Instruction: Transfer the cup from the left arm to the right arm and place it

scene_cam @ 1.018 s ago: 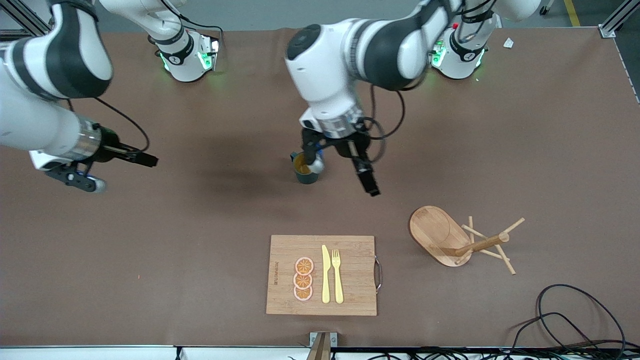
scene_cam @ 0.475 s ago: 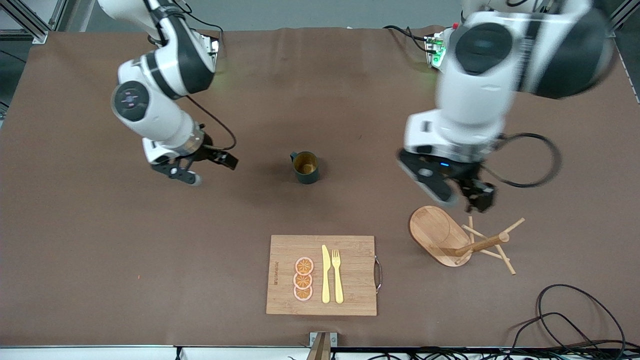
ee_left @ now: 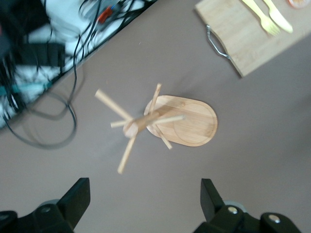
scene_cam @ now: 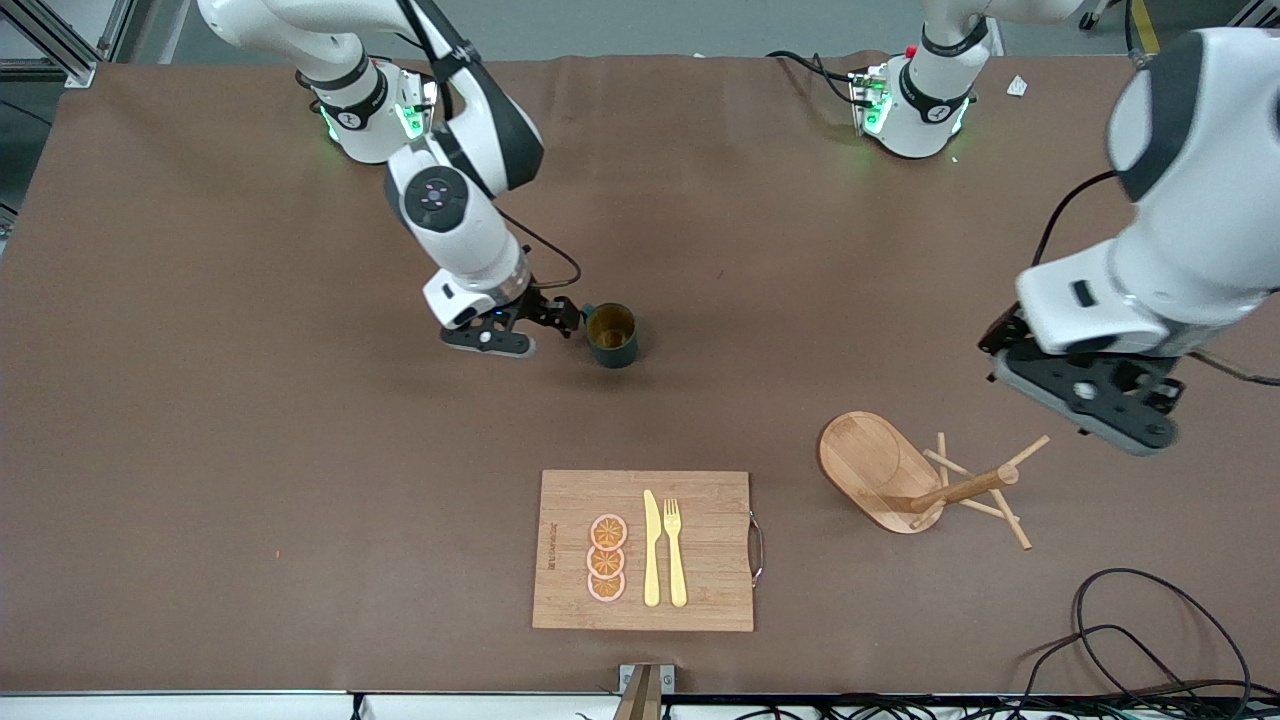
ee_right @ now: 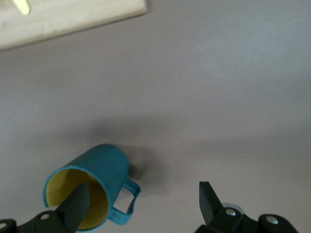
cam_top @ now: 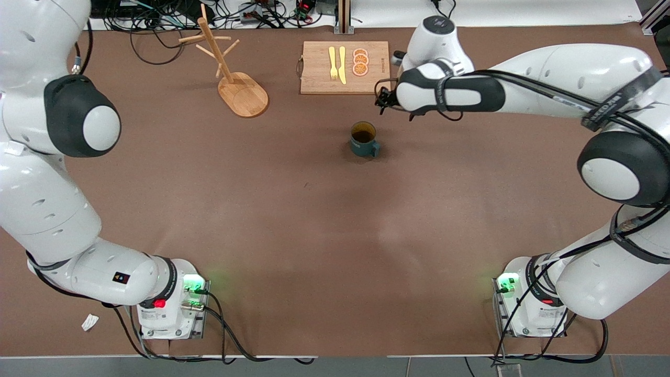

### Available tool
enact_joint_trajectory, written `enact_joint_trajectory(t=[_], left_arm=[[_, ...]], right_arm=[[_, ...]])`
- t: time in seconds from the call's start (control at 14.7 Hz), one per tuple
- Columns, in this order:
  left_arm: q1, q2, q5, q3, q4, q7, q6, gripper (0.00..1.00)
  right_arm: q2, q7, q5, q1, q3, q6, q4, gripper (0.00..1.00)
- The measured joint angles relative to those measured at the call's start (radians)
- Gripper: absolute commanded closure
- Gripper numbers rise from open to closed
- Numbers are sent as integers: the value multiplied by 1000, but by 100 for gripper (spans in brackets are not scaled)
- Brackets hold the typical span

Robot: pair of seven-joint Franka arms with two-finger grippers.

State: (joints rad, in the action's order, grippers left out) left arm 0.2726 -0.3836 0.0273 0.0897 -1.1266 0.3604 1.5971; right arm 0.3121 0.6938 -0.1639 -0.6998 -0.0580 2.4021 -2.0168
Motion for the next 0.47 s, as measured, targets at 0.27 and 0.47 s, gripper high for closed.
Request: enact_joint_trajectory(t=[0.27, 0.47], left_arm=[[-82, 44, -55, 0, -11, -194, -116, 0], [-131, 87, -56, -1, -67, -221, -130, 0]], right_arm=[[69, -3, 11, -43, 0, 3, 54, 0], [83, -3, 18, -76, -1, 3, 66, 0]])
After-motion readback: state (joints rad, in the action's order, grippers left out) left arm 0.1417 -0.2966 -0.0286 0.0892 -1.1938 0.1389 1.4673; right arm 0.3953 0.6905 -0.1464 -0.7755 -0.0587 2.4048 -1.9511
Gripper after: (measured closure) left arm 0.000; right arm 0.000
